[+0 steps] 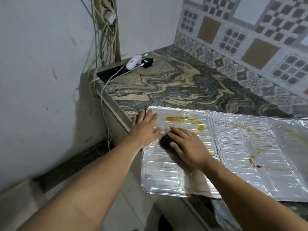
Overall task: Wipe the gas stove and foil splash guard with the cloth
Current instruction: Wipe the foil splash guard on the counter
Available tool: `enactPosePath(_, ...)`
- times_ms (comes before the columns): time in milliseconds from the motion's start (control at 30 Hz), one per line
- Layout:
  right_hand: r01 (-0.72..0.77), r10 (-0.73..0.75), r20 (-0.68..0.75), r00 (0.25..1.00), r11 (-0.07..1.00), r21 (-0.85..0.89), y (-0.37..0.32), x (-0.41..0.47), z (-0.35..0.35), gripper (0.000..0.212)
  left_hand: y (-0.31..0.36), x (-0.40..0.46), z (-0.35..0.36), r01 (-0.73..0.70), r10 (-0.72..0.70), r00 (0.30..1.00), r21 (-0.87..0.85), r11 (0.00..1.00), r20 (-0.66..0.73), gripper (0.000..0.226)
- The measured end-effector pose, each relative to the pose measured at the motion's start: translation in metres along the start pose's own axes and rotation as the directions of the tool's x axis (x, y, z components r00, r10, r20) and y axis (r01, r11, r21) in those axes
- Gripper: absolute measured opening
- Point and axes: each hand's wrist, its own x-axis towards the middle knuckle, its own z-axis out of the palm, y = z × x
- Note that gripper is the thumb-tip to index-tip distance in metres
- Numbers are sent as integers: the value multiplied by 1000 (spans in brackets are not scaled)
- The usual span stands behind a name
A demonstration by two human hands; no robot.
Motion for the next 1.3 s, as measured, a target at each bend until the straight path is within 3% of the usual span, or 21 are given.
enactPosePath(133,-5,9,-34,999,991,135,8,-6,2,56,4,3,10,15,-18,999,92,996,28,69)
enactPosePath(233,0,2,-24,1000,995,103,10,-6,4,55,3,2,18,19,-17,1000,116,993,-18,69)
enactPosePath(467,241,-236,157,959,970,-18,23,-2,5,60,2,0,21,11,-3,998,121,993,-60,68)
enactPosePath(600,405,-395,228,890,914,3,39,8,2,59,0,0,21,-2,10,997,114,993,-70,65)
enactPosePath(700,440,-430,239,871,898,14,49,25,3,60,-1,1,23,-1,10,997,121,993,-73,64)
enactPosePath(1100,201,-195,202,960,979,-11,81,125,15,64,6,2,17,49,-45,999,168,984,-30,63)
enactPosePath(1300,70,-75,132,988,997,42,66,110,17,65,10,3,17,81,-78,997,163,983,-27,62)
